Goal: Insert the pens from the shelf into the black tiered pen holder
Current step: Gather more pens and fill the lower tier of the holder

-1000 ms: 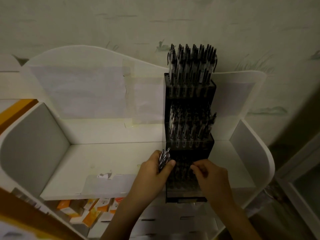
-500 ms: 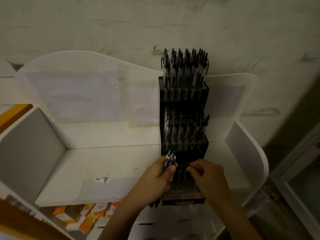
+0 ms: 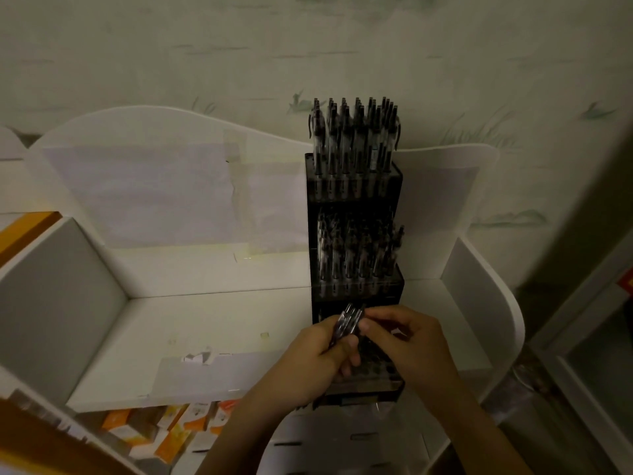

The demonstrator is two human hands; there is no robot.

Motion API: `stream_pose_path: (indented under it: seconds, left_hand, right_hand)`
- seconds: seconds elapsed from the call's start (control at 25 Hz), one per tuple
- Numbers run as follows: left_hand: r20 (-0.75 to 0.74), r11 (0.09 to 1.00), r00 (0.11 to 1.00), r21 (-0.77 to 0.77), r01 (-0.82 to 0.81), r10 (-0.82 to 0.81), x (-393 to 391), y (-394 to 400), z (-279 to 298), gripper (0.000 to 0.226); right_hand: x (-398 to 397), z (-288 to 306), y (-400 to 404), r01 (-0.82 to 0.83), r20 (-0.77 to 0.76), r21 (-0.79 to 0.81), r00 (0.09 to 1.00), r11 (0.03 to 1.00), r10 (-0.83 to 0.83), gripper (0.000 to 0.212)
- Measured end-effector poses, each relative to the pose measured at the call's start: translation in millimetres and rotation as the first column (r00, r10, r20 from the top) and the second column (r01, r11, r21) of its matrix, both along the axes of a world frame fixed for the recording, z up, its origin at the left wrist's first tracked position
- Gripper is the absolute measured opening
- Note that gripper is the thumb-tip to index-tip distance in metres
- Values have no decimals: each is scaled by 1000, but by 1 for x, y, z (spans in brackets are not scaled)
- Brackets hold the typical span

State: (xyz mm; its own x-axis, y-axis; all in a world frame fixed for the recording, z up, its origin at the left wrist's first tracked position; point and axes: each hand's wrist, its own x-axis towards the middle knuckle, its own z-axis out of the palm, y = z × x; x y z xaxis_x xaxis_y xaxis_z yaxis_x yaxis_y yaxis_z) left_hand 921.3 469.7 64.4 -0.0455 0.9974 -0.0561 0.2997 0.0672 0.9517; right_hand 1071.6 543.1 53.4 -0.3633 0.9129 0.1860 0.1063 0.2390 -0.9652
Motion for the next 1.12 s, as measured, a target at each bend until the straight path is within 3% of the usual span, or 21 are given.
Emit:
stream_pose_path:
  seconds: [0.16,0.28,0.4,0.64,0.8,1.12]
  left_hand:
    - [-3,998,1000,64,-12,12,9,3,2,17]
    - [1,991,997,110,-72,72,9,6,1,23]
    - [-76,982,989,149,-113,125,1,6,1,24]
    - [-302,981,941,162,-105,151,-5,3,4,30]
    - [-411,973,889,186,-135,202,-5,2,3,38]
    - [-341,967,908,155,-201,243,-3,-1,2,14]
  right_hand:
    - [8,7,5,17,-19,-74,1000,997,-19,13]
    - [21,26,11,110,-202,-176,969,978,-145,8]
    - [39,44,19,233,-266,-87,931,969,-248,16]
    - [37,22,17,249,82,322,954,913,-289,18]
    - [24,-5,21,199,155,456,942,867,-297,18]
    - [10,-42,26,96,290,392,931,915,-222,13]
